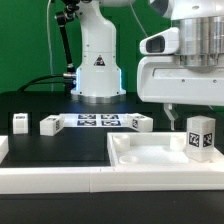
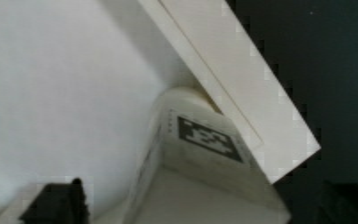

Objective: Assemble square table

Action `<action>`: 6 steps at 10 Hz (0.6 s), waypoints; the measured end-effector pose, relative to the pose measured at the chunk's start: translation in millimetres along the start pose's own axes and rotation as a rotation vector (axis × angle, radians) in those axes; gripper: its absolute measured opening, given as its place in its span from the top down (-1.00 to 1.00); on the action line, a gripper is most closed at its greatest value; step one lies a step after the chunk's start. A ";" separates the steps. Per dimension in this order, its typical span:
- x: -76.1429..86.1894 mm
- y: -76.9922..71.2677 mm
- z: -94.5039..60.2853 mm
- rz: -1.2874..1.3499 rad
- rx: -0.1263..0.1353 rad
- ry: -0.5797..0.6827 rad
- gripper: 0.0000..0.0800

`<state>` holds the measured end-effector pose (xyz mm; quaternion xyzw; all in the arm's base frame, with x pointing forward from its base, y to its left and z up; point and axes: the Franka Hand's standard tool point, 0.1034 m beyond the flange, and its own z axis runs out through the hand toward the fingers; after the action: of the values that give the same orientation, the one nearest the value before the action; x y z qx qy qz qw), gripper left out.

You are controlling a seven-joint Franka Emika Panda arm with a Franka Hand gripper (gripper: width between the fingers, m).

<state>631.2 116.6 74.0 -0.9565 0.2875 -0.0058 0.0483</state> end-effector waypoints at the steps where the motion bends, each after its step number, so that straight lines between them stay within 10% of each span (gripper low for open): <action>1: -0.3 -0.6 -0.3 -0.068 0.000 0.001 -0.62; 6: -1.7 -2.2 -0.4 -0.425 -0.007 0.004 -0.62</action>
Offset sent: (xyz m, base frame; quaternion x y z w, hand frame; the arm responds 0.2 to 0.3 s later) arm -0.0070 0.0061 0.0043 0.0214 -0.0069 -0.1428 0.9895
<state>631.0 119.3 74.6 -0.9958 0.0795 -0.0169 0.0420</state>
